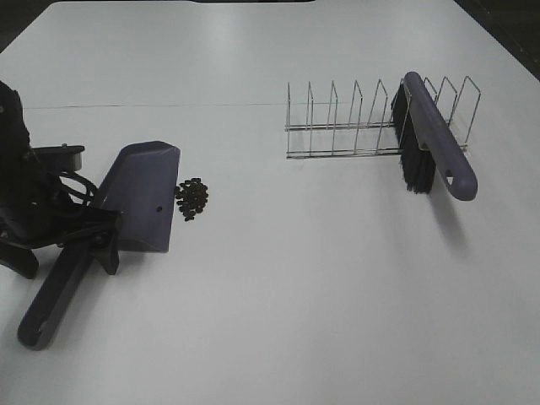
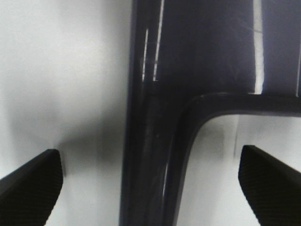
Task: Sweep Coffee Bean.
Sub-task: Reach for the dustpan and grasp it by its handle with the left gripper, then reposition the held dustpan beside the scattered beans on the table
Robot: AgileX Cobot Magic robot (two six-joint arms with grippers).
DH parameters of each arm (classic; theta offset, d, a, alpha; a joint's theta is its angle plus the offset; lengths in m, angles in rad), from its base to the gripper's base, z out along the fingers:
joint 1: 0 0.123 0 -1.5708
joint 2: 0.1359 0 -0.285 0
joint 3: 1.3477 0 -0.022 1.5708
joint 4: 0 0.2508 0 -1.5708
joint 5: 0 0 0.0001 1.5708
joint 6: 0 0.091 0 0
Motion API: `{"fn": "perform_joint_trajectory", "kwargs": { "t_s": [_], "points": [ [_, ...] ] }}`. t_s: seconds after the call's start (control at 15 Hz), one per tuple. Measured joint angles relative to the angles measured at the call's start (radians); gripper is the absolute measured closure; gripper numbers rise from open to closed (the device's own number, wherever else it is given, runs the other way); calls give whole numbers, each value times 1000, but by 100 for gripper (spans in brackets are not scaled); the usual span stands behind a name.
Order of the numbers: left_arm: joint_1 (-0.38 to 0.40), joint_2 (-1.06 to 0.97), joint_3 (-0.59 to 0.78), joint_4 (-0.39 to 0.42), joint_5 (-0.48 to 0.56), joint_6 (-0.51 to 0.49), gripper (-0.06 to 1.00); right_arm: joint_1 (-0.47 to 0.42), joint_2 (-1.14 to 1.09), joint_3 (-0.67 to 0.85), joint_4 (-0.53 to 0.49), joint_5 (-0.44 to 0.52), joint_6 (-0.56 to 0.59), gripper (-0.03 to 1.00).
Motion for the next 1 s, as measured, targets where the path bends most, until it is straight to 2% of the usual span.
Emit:
{"fn": "perform_joint_trajectory", "kwargs": {
  "t_s": [0.2, 0.4, 0.6, 1.0],
  "points": [
    [-23, 40, -18, 35, 24, -18, 5, 0, 0, 0, 0, 0, 0, 21],
    [-23, 45, -20, 57, 29, -24, 21, 0, 0, 0, 0, 0, 0, 21],
    [-23, 45, -20, 47, 27, -25, 65, 0, 0, 0, 0, 0, 0, 21],
    [-23, 45, -22, 53, 37, -25, 63, 0, 0, 0, 4, 0, 1, 21]
  ]
}}
